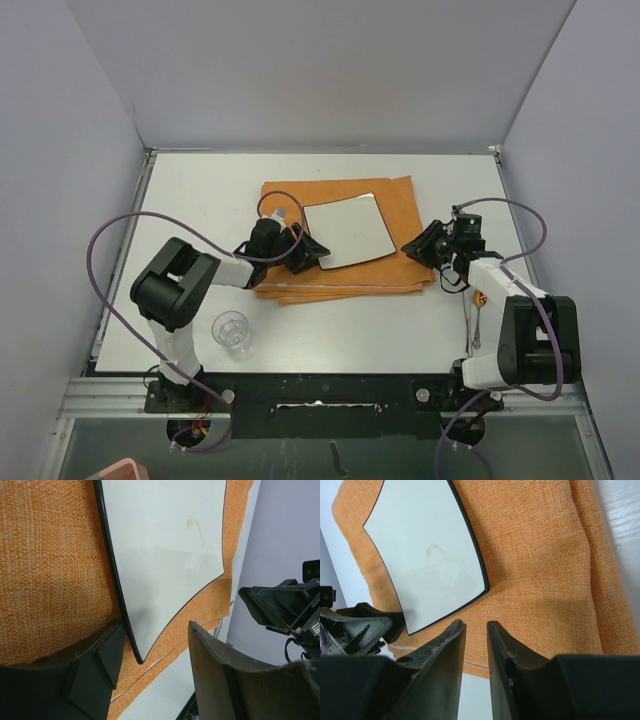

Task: Set the dinner table for one person
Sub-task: Adjust the plate on the napkin.

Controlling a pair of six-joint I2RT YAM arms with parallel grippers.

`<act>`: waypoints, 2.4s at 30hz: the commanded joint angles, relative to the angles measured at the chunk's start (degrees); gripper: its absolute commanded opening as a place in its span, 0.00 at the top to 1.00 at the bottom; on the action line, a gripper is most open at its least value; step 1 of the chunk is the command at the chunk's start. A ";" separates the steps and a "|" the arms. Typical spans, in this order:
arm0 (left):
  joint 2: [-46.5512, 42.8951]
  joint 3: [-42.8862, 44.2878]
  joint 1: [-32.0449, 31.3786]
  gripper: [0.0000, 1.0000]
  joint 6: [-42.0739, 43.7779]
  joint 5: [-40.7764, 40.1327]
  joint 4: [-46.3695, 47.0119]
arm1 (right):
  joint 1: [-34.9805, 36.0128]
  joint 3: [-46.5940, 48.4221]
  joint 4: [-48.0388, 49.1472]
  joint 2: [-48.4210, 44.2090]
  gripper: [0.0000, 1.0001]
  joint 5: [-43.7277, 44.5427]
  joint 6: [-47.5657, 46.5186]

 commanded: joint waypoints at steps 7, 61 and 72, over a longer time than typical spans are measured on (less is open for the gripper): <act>2.30 -1.64 -0.63 0.52 -2.33 -1.39 9.36 | -0.33 1.72 1.38 -1.12 0.75 -0.92 -0.49; -2.25 18.31 4.35 0.99 25.69 -5.23 -45.28 | 0.85 3.25 1.44 1.15 0.77 0.07 1.13; -3.44 23.07 2.96 0.52 31.97 -8.98 -51.14 | 1.90 4.04 1.62 1.33 0.77 0.79 1.60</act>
